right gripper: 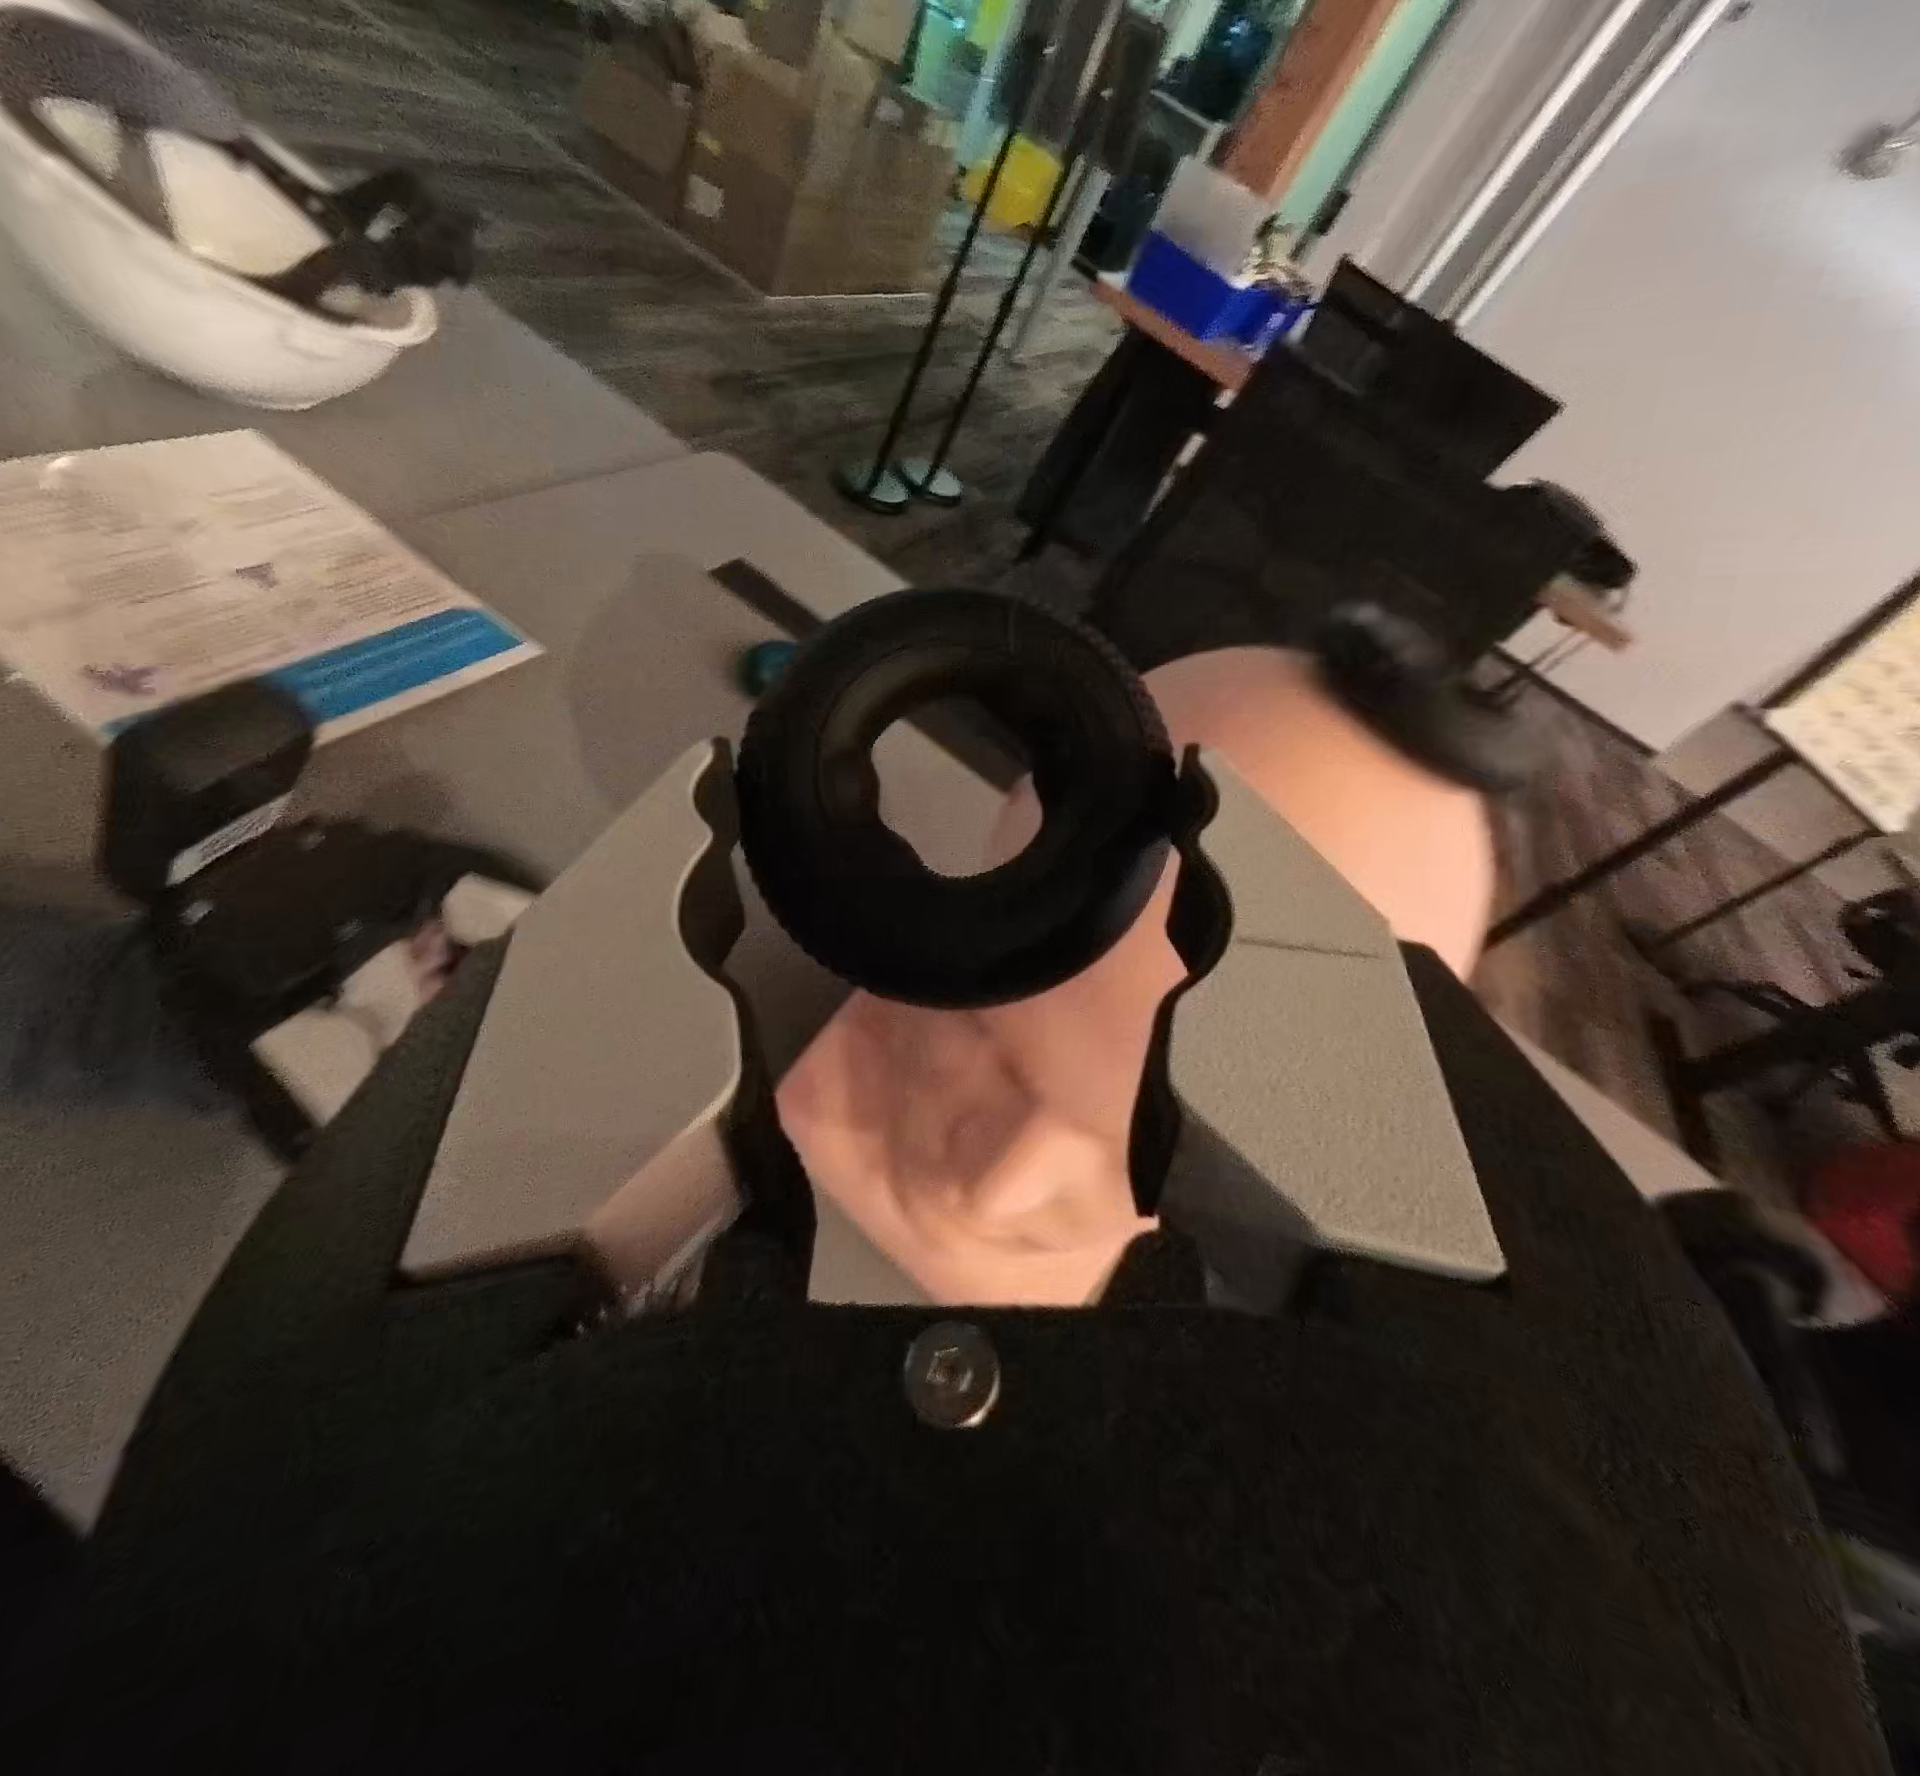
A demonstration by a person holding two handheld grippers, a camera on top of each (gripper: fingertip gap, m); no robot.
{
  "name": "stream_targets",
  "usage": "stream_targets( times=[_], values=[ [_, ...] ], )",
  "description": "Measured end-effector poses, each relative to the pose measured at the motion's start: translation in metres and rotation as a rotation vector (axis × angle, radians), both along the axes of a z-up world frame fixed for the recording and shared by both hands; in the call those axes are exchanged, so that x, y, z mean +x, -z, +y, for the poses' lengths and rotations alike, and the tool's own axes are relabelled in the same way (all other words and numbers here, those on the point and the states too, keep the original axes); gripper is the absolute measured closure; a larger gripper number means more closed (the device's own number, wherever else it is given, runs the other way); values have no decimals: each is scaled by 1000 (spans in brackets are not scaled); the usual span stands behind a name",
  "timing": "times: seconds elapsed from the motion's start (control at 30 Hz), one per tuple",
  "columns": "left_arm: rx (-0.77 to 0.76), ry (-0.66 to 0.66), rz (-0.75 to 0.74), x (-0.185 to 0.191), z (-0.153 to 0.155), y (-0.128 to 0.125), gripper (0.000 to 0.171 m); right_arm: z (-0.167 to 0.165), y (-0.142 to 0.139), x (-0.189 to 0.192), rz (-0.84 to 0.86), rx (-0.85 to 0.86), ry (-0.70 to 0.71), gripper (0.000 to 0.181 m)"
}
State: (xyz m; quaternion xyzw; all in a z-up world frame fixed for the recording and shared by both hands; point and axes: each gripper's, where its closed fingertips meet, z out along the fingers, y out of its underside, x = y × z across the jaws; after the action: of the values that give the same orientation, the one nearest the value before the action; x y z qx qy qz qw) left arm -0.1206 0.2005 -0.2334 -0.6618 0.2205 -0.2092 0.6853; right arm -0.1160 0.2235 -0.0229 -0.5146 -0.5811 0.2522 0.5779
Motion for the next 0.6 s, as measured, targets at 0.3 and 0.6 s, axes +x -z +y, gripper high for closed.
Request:
stream_targets(
  times=[0.3, 0.6],
  values=[
    [-1, 48, 89, 26, -7, 10, 85, 88, -87, -20, -73, -53, 131, 98],
    [43, -10, 90, 14, -5, 2, 86, 145, -63, -43, -239, -400, 160, 98]
  ],
)
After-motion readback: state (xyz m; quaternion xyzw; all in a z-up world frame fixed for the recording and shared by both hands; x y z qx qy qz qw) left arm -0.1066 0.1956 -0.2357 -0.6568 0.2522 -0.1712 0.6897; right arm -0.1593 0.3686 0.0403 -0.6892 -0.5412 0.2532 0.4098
